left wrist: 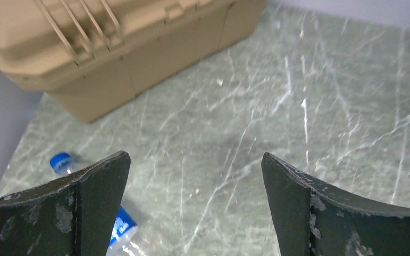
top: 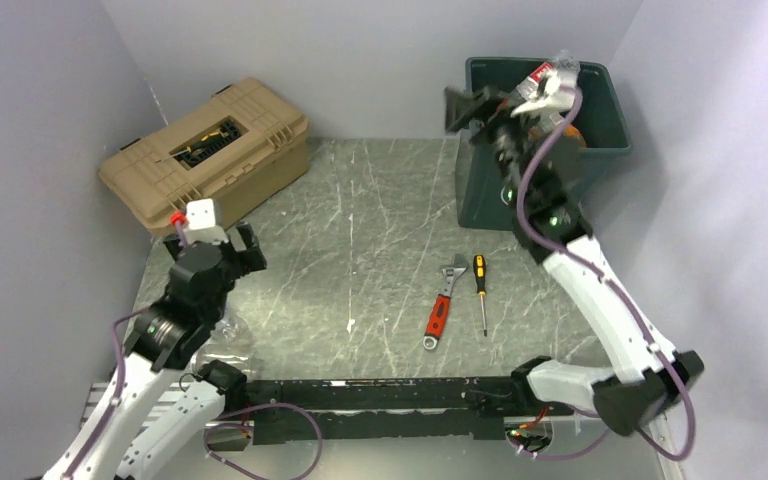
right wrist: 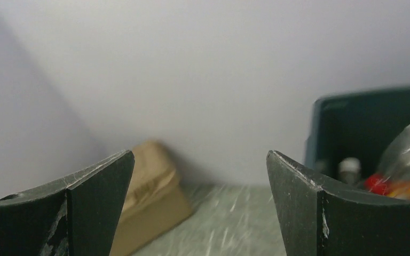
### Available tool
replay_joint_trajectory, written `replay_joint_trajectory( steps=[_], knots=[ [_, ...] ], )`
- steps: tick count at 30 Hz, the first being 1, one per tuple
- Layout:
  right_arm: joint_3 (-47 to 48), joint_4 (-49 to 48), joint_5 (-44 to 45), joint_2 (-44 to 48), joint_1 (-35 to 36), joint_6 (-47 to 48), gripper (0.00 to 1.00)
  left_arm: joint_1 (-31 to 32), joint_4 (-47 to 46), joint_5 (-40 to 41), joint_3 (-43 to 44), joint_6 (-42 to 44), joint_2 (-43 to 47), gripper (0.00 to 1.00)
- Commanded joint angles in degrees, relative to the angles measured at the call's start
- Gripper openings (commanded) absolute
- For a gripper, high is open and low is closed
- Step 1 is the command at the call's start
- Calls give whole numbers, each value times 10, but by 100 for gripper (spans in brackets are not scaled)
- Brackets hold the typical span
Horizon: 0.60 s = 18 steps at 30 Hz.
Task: Put the plastic bottles in the bin
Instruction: Place the plastic bottle in the trash bin.
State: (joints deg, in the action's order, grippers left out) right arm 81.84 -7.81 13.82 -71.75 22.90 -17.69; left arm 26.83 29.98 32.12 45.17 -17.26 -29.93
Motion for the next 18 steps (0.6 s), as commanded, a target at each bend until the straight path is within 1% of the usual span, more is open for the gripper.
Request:
replay_joint_trajectory(
  steps=[1,4,6,9,11,13,14,15,17,18],
  knots=[
    [-167,-78,-35,54,65,-49,100,2,109,-16,40,-118,-107,99],
    [-263,-105,-46,78,102,-89,100,2,184,-17,66,-185,-180,100],
    [-319,-111,-41,90,126,-99,100,2,256,16,85,-237,-230,99],
    [-392,-114,-29,104,152,-108,100,1,322,71,96,-317,-281,99],
    [-435,-111,-23,109,158,-123,100,-4,314,64,75,-351,-278,99],
    [-485,-118,-28,116,160,-146,100,-26,279,36,48,-355,-267,99],
    [-508,-128,-34,119,163,-158,100,-48,264,22,38,-349,-266,99],
    [-530,-139,-41,122,166,-168,99,-83,256,5,32,-343,-270,99],
    [-567,-164,-48,123,177,-186,99,-146,239,-35,24,-326,-296,97],
    [-582,-173,-47,119,182,-192,99,-166,243,-47,26,-328,-309,97]
  ],
)
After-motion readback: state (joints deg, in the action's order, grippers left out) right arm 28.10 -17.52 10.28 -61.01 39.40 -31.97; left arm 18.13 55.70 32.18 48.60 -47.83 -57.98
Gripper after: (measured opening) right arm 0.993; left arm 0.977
